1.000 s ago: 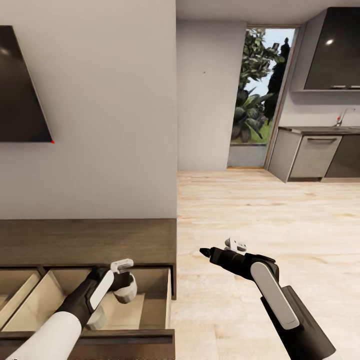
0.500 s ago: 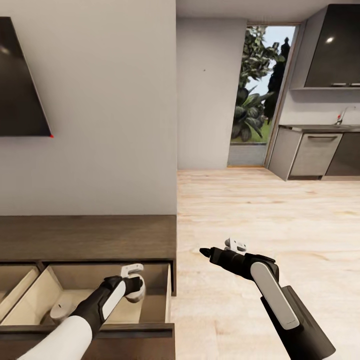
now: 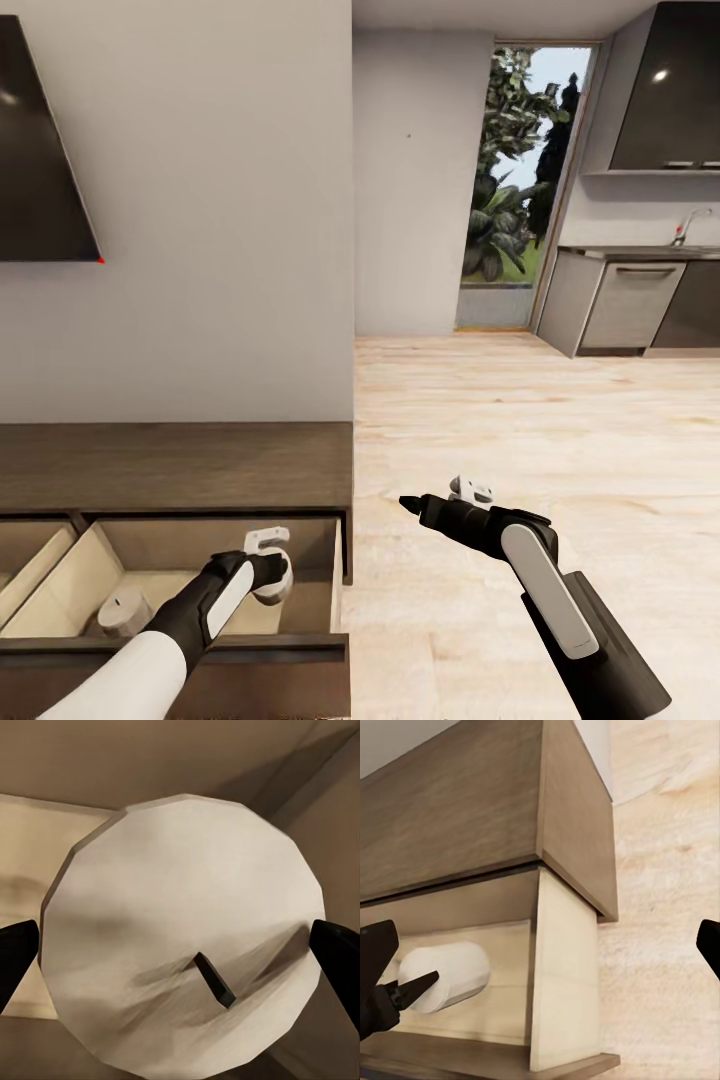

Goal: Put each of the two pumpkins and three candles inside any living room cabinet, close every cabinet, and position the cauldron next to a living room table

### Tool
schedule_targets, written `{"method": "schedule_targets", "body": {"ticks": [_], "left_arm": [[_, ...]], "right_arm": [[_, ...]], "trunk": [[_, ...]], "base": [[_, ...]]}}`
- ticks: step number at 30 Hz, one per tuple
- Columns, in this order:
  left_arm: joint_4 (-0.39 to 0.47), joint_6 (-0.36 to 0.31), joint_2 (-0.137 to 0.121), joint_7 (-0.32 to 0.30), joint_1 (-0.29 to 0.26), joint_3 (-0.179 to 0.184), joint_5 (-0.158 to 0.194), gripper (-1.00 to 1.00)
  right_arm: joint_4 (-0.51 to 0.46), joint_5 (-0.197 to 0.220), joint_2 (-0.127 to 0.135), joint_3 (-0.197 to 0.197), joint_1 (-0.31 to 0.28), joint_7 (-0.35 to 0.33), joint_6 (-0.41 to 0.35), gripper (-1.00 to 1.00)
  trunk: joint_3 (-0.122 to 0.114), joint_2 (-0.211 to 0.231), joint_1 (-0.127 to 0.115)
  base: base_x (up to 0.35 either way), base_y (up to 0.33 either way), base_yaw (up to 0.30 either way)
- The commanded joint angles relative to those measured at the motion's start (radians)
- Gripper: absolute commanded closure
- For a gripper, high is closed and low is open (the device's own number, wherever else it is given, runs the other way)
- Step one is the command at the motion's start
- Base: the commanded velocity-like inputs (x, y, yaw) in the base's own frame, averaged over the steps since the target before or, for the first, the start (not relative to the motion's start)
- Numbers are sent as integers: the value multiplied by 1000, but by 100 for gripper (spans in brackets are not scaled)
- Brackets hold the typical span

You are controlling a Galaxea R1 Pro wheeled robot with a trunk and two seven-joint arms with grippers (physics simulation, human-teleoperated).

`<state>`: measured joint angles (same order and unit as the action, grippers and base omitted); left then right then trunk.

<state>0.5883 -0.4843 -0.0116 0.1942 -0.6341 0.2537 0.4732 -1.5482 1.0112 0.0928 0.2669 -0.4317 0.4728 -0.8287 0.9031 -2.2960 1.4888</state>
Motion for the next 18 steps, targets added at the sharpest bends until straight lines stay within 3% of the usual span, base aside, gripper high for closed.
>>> {"method": "schedule_targets", "body": {"ticks": [1, 12, 18], "left_arm": [[3, -4, -2, 8, 0, 7, 10, 100], [4, -5, -7, 4, -1, 6, 13, 100], [4, -5, -9, 4, -1, 6, 11, 100]], "right_arm": [[-1, 9, 1, 2, -1, 11, 0, -100], [-1, 9, 1, 2, -1, 10, 0, -100], [-1, 9, 1, 3, -1, 11, 2, -100]], "trunk": [[4, -8, 4], [39, -85, 46], [39, -85, 46]], "base": [[0, 0, 0], [0, 0, 0], [0, 0, 0]]}}
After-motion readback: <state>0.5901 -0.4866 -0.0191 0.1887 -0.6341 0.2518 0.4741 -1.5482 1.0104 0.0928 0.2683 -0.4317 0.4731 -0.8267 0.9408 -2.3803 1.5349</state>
